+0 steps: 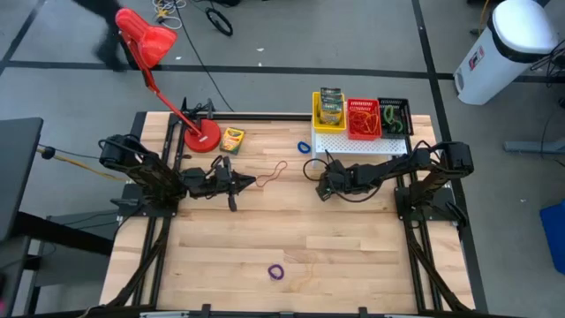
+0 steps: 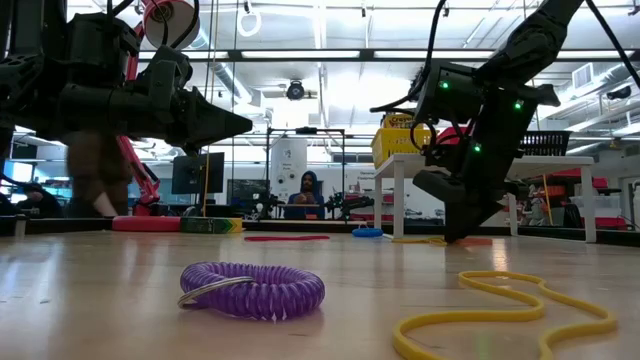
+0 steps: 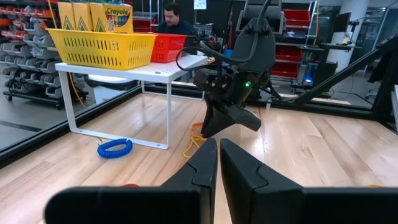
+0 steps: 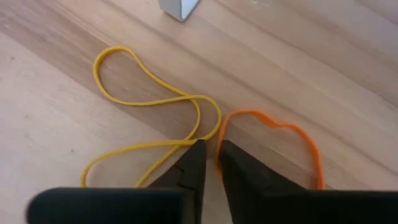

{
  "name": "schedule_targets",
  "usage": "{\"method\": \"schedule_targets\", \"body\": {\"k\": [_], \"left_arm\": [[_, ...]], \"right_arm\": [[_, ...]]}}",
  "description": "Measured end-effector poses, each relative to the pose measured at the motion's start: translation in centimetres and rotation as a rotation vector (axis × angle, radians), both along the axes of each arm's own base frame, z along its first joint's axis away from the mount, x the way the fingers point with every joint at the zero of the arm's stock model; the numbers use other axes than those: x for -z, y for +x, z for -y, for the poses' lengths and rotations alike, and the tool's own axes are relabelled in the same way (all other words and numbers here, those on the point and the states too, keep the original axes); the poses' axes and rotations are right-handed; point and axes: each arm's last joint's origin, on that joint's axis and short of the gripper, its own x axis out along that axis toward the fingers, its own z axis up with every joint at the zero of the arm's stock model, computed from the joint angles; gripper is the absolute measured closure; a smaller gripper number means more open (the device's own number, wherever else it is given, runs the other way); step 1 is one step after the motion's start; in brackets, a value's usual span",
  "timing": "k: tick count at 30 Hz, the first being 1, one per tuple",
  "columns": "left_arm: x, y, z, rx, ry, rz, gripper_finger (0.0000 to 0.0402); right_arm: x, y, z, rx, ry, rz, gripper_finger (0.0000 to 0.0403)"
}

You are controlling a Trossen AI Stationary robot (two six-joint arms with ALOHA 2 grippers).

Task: Pick & Place Office Desk Supplies
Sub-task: Put the orange rubber band on the red basket

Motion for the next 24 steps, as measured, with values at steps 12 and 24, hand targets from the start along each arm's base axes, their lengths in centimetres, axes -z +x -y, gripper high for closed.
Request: {"method": "schedule_targets", "body": {"k": [12,24], "left_arm": [[0.0,0.0,0.0,0.0,0.0,0.0,0.0373],[0.0,0.0,0.0,0.0,0.0,0.001,0.0373]], "right_arm": [[-2.6,-1.3,-4.1,-0.151,0.056,0.02,0.0399],[-3.2,-2.5,-9.8,-0.301,0.168,0.069,0.0396]]}}
